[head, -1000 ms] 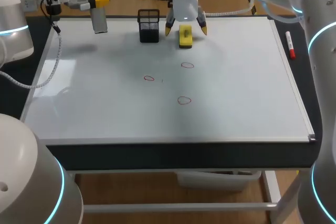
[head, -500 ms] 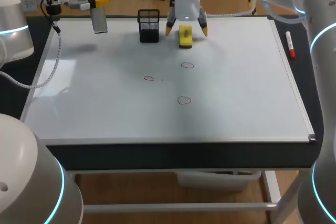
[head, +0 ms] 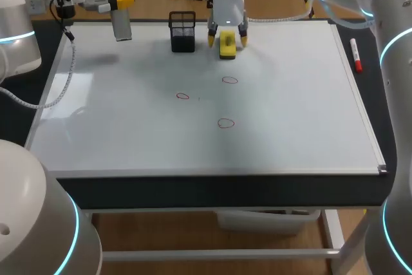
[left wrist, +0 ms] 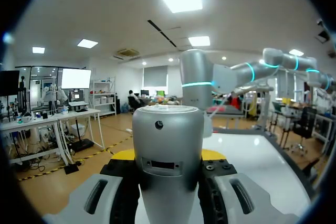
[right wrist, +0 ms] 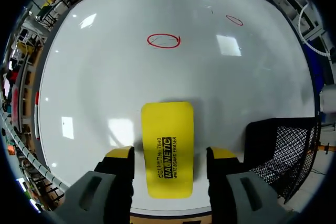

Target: Pick up the inspection probe, press it on each red-marked spot on the whiteboard one by one, put down the probe, pick up the eraser, and wipe off all the red marks.

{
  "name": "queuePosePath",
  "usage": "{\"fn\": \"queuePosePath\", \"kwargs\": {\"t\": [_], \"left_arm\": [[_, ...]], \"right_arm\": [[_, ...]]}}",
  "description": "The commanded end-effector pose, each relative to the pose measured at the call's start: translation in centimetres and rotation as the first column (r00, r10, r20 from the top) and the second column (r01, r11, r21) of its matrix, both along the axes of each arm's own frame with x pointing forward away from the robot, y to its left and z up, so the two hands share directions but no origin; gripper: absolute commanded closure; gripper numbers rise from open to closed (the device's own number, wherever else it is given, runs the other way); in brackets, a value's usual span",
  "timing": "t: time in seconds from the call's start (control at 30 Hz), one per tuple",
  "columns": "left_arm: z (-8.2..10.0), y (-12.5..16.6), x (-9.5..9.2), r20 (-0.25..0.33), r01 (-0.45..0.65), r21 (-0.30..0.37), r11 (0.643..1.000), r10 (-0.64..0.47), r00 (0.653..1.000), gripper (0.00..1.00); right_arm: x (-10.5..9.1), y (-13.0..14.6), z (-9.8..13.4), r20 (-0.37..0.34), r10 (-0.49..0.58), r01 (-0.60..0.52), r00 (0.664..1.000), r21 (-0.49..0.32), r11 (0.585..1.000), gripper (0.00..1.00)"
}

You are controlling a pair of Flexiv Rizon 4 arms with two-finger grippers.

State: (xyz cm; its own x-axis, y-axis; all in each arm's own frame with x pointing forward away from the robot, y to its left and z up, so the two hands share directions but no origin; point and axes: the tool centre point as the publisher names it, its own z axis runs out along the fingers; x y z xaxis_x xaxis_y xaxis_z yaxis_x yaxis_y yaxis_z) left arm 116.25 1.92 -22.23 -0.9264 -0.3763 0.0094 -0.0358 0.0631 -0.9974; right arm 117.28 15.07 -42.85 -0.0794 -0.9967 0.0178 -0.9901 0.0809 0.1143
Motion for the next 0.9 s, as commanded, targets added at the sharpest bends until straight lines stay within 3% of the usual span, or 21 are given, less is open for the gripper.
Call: {"fn": "queuePosePath", "kwargs": {"t": [0.03, 0.13, 0.2, 0.9], "left_arm": [[0.1, 0.0, -0.1, 0.002, -0.002, 0.0, 1.0, 0.002, 1.0, 1.0], [0.1, 0.0, -0.1, 0.002, -0.002, 0.0, 1.0, 0.002, 1.0, 1.0], [0.1, 0.0, -0.1, 0.002, -0.002, 0.0, 1.0, 0.002, 1.0, 1.0], [0.1, 0.0, -0.1, 0.002, -0.002, 0.0, 1.0, 0.002, 1.0, 1.0]], "right_arm": [[0.5, 0.2, -0.1, -0.238, 0.004, -0.001, 0.971, 0.014, 1.0, 0.67], [0.2, 0.1, -0.1, -0.241, -0.003, 0.006, 0.97, 0.012, 1.0, 0.93], [0.0, 0.2, 0.4, -0.234, -0.004, 0.006, 0.972, 0.009, 1.0, 1.0], [-1.5, -2.4, 4.9, -0.093, -0.11, 0.104, 0.99, -0.064, 0.992, 1.0]]}}
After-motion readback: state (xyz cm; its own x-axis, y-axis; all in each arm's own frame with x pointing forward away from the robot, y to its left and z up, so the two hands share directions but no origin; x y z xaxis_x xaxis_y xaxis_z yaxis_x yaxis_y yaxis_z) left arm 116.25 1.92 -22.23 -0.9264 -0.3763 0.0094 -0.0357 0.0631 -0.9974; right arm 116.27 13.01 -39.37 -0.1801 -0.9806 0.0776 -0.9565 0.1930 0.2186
